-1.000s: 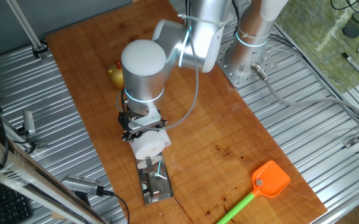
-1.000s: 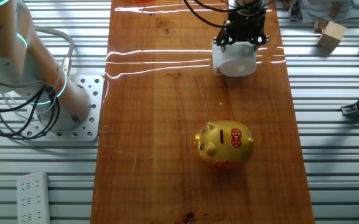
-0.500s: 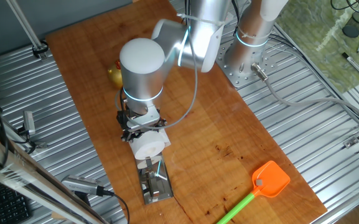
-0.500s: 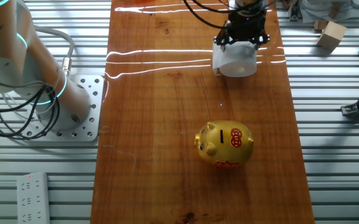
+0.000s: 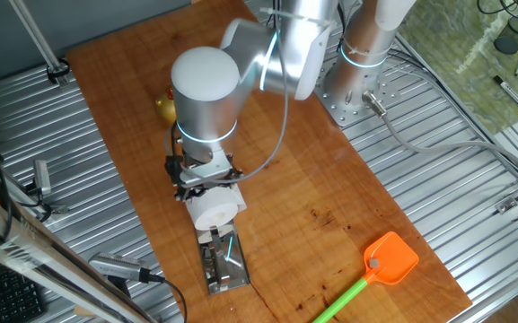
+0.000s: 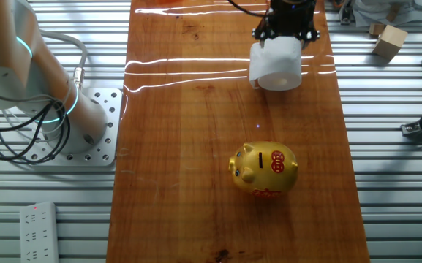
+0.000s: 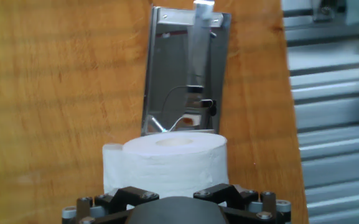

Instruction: Take the roll of paper down from the shelf

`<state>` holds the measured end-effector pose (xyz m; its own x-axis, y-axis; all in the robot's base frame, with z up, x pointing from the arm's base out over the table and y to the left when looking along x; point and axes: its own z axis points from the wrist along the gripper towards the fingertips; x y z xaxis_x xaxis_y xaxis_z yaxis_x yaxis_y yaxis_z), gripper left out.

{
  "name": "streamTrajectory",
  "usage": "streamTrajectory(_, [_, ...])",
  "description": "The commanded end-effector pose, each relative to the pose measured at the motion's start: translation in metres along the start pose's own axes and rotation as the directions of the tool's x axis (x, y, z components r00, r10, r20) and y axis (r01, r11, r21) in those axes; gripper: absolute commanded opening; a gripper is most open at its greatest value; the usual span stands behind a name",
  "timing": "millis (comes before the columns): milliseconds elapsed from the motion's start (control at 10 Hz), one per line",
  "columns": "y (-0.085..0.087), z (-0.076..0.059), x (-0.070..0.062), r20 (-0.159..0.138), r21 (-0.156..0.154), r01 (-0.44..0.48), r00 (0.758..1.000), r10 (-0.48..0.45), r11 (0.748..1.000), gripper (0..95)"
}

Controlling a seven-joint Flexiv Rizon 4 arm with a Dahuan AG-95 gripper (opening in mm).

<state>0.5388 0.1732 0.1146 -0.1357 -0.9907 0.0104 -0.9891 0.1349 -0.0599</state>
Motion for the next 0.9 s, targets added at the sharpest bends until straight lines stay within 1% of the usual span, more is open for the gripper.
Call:
streamTrajectory(100, [0.009,-0.027,-0.008,-0.004,-0.039,-0.435,0.901,0.435,0.9,76.0])
streamTrajectory(200, [0.014,-0.038,-0.012,-0.007,-0.053,-0.624,0.781,0.625,0.78,76.0])
streamTrajectory(300, [0.015,-0.042,-0.013,-0.006,-0.062,-0.697,0.716,0.698,0.715,76.0])
streamTrajectory(400, [0.022,-0.053,-0.018,0.023,-0.151,-0.858,0.494,0.869,0.492,76.0])
streamTrajectory(500, [0.025,-0.058,-0.02,0.023,-0.178,-0.888,0.427,0.904,0.424,76.0])
streamTrajectory(600, [0.028,-0.062,-0.022,0.014,-0.187,-0.907,0.382,0.924,0.378,76.0])
streamTrajectory(700, [0.03,-0.065,-0.023,0.01,-0.149,-0.901,0.41,0.912,0.407,76.0])
streamTrajectory(800, [0.031,-0.067,-0.024,0.008,-0.133,-0.896,0.427,0.904,0.424,76.0])
streamTrajectory(900, [0.032,-0.069,-0.025,0.004,-0.124,-0.893,0.436,0.9,0.433,76.0])
